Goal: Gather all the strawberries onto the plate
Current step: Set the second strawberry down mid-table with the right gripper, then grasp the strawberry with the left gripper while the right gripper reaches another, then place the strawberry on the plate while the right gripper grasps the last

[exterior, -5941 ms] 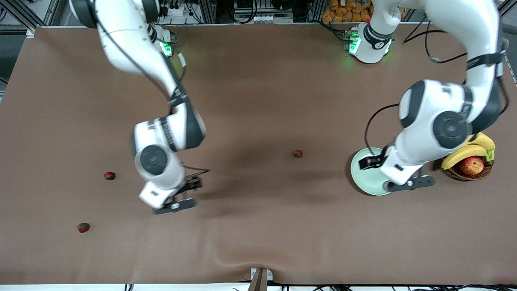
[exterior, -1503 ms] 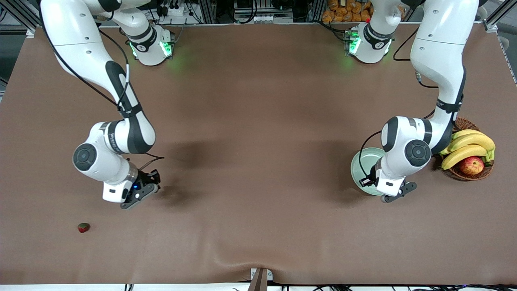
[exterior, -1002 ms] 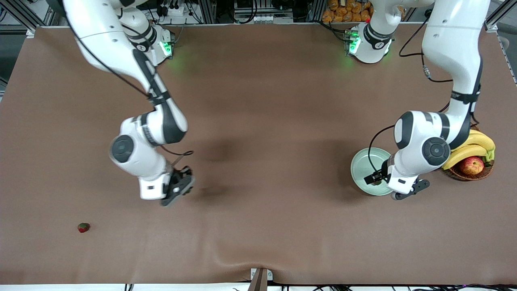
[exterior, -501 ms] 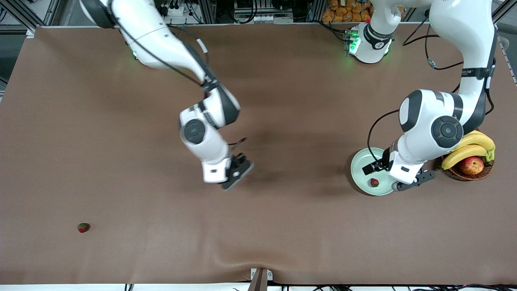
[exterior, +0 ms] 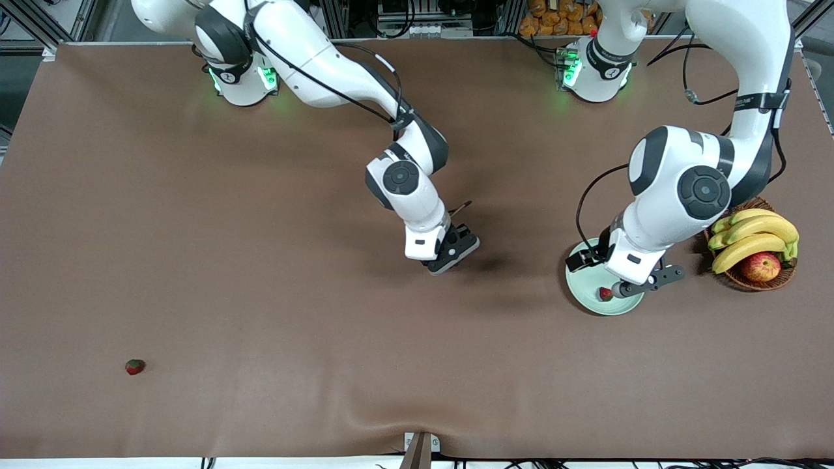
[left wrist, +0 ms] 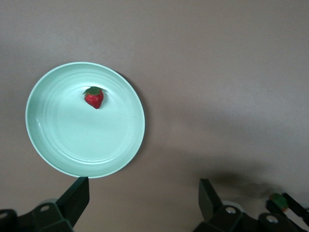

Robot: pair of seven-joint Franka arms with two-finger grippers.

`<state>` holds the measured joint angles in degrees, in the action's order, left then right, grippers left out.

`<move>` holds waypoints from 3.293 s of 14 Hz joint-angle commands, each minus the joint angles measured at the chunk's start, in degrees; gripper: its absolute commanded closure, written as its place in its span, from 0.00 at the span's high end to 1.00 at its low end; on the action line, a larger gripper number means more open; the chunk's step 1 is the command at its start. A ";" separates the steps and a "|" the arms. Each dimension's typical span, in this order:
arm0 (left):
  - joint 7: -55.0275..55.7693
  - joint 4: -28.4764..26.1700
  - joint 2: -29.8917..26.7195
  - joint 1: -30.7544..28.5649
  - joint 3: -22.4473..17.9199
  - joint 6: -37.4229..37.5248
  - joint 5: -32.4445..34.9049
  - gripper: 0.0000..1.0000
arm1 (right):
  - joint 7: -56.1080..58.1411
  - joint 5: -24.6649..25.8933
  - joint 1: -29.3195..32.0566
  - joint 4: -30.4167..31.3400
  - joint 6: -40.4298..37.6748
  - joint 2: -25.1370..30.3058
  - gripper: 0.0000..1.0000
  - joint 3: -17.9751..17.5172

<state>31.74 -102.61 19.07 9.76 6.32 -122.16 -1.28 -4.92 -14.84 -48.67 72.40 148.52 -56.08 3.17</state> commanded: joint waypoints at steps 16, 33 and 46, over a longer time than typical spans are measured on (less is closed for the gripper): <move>27.14 13.93 19.51 15.37 -0.25 -6.67 0.22 1.00 | -1.58 -0.19 6.22 -3.06 -20.36 6.68 1.00 14.03; 30.84 13.67 25.05 20.83 -0.43 -10.64 0.75 0.49 | 18.11 -1.33 41.18 -1.91 -17.58 2.82 1.00 18.81; 11.99 13.49 13.90 9.07 -3.33 1.82 4.35 0.00 | 17.76 -2.39 49.99 -2.44 1.68 -3.16 1.00 11.24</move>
<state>50.32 -87.60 36.44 22.87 2.24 -123.74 1.89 12.65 -16.52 0.37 70.83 148.13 -58.07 15.64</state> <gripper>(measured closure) 0.709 0.000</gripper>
